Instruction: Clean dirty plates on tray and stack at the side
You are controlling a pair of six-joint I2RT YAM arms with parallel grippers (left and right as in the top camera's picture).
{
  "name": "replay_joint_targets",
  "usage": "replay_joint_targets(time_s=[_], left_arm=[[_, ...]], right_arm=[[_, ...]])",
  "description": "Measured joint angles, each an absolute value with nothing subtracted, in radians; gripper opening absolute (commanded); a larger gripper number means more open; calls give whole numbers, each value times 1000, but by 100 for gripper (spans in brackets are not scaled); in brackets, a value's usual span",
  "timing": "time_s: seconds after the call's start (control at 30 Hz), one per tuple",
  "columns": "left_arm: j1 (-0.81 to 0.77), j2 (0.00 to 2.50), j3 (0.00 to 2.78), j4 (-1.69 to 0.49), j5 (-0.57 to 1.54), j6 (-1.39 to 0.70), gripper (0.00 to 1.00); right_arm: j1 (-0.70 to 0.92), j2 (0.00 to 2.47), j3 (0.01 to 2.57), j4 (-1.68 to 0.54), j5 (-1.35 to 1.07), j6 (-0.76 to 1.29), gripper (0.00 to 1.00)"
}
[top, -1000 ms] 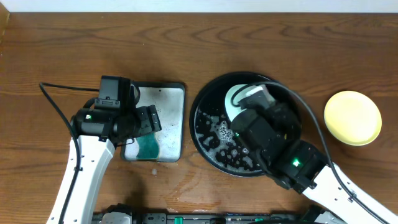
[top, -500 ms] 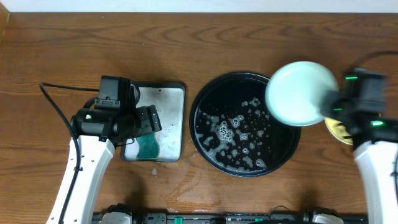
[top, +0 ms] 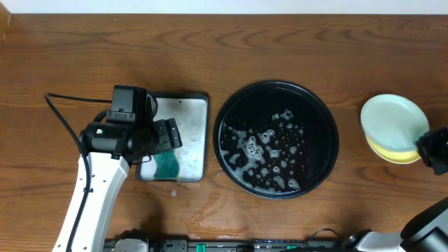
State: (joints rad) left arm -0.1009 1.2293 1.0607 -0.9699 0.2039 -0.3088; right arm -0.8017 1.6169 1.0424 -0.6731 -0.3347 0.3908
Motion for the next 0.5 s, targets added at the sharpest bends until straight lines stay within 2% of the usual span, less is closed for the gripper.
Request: replay_joint_targets(time_s=[0.17, 0.27, 0.43, 0.47, 0.5], left_arm=[[-101, 1229, 1061, -970, 204, -309, 86], [-101, 1229, 1061, -970, 204, -309, 86], [-101, 1229, 1061, -970, 204, -309, 86], [-101, 1229, 1061, -970, 204, -309, 86], [-101, 1229, 1061, -970, 204, -309, 86]], right_arm=[[-810, 1564, 1045, -676, -481, 385, 52], [-776, 1446, 1045, -708, -573, 382, 52], [-531, 1146, 1054, -761, -666, 322, 54], [-444, 1079, 1055, -783, -680, 294, 60], [-383, 1037, 1057, -796, -688, 274, 77]])
